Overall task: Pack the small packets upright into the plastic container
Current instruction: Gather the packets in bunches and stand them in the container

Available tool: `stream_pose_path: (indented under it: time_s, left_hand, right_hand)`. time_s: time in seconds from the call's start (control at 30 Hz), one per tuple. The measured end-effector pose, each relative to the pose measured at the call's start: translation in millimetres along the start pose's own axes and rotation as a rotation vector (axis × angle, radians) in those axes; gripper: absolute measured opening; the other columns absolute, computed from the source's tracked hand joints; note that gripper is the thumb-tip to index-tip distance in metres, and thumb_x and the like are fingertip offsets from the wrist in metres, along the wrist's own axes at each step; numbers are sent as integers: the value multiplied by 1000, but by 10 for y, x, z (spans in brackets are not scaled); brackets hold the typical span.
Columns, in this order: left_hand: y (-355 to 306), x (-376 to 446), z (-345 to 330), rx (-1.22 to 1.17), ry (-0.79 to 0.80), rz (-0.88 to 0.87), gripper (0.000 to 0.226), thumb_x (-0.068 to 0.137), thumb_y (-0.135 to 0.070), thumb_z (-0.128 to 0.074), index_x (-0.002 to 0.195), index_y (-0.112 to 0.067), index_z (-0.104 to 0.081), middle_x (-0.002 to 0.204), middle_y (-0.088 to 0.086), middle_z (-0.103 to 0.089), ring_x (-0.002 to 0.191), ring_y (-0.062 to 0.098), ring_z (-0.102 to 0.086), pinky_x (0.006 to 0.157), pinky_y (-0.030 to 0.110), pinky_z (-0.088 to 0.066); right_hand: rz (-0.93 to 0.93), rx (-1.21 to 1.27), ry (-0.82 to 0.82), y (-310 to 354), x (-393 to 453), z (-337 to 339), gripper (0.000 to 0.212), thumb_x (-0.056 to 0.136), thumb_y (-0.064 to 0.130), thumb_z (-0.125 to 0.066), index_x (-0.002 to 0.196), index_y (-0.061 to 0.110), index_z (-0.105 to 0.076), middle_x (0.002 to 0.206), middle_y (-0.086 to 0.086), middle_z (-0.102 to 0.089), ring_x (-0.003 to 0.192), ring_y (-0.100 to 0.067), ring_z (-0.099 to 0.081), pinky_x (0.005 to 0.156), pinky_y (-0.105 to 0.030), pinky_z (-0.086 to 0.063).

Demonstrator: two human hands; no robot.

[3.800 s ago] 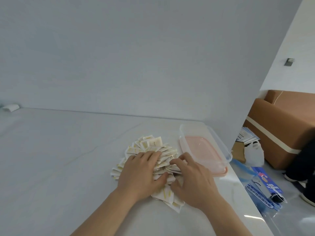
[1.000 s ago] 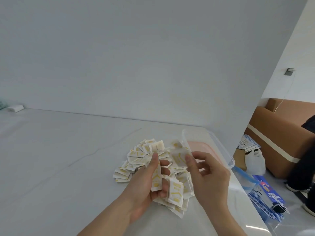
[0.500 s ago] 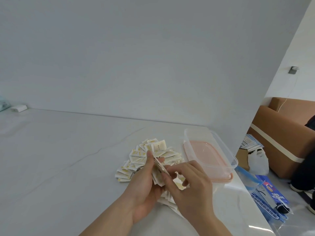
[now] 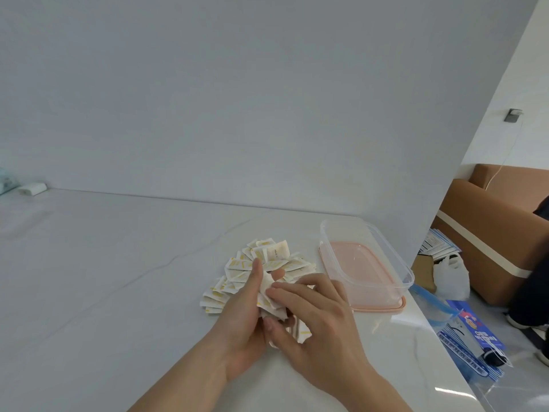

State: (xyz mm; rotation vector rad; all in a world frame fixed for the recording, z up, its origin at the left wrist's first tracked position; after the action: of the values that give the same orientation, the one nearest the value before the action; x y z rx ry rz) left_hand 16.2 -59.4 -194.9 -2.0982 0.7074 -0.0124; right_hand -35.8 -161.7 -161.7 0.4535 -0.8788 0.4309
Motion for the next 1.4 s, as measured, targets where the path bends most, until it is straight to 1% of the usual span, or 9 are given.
stream_pose_path:
  time_s: [0.23, 0.37, 0.5, 0.63, 0.87, 1.13, 1.23, 1.3, 1.4]
  left_hand:
    - [5, 19, -1, 29, 111, 20, 48, 103, -42, -52, 129, -6, -70, 113, 17, -69, 92, 26, -73, 83, 36, -57]
    - [-6, 18, -12, 9, 116, -12, 38, 88, -23, -67, 122, -8, -70, 95, 13, -65, 84, 27, -69, 72, 36, -55]
    - [-9, 11, -9, 108, 95, -9, 28, 91, -7, -63, 119, -7, -61, 91, 14, -63, 66, 21, -57, 59, 31, -48]
    - [27, -36, -66, 224, 135, -6, 16, 94, -4, -62, 109, -3, -65, 82, 14, -64, 65, 23, -57, 67, 38, -46]
    - [28, -37, -89, 237, 141, -21, 15, 95, 0, -61, 110, -3, -65, 91, 18, -63, 80, 29, -67, 77, 41, -52]
    - [68, -17, -65, 415, 114, -56, 8, 96, -8, -62, 104, -8, -61, 86, 14, -59, 69, 23, -56, 68, 35, -48]
    - [45, -6, -58, 379, 75, -94, 6, 100, -12, -58, 103, -10, -63, 78, 10, -56, 61, 20, -51, 61, 34, -44]
    - [-16, 14, -14, 275, 21, -122, 17, 102, -16, -55, 114, -15, -67, 71, 5, -52, 55, 18, -43, 59, 33, -38]
    - [-151, 30, 64, 151, -42, -168, 21, 103, -21, -51, 119, -18, -65, 68, 3, -47, 51, 16, -35, 55, 30, -34]
  right_hand:
    - [-79, 58, 76, -53, 53, 129, 50, 80, 36, -72, 130, 30, -67, 132, 22, -61, 117, -16, -53, 95, -39, -45]
    - [-103, 28, 143, -131, 74, 149, 57, 74, 40, -77, 130, 34, -66, 138, 22, -56, 124, -14, -49, 101, -36, -42]
    - [-98, 34, 265, -171, 75, 137, 88, 64, 48, -83, 144, 35, -50, 142, 27, -46, 131, -8, -43, 105, -31, -39]
    - [-56, 55, 330, -148, 40, 53, 108, 61, 51, -85, 155, 32, -36, 140, 29, -47, 132, -6, -43, 106, -25, -34]
    - [-31, -81, 202, -171, 56, 97, 81, 62, 50, -77, 138, 27, -60, 120, 26, -64, 107, -9, -51, 92, -32, -42]
    - [-87, -108, 217, -172, 25, 54, 75, 56, 59, -81, 125, 32, -67, 130, 17, -59, 119, -14, -53, 95, -35, -42]
    - [-127, -82, 287, -196, 37, 64, 82, 57, 67, -81, 131, 37, -62, 137, 20, -52, 126, -7, -47, 101, -28, -37]
    - [-203, -18, 319, -294, 49, 136, 84, 61, 73, -78, 135, 39, -57, 136, 25, -48, 126, 0, -44, 102, -20, -35]
    - [-369, 47, 257, -542, 59, 290, 43, 76, 55, -79, 113, 39, -64, 102, 29, -64, 93, -1, -59, 79, -18, -46]
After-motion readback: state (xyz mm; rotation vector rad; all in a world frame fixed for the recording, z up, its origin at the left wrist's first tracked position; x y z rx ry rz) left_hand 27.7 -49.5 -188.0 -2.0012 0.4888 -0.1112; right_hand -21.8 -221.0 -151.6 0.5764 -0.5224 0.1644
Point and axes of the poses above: each hand's wrist, its own x-axis towards the middle knuckle, its own z-axis out of the back of the hand, y = z × x, the point moved 6 cm from there along x, towards the middle knuckle
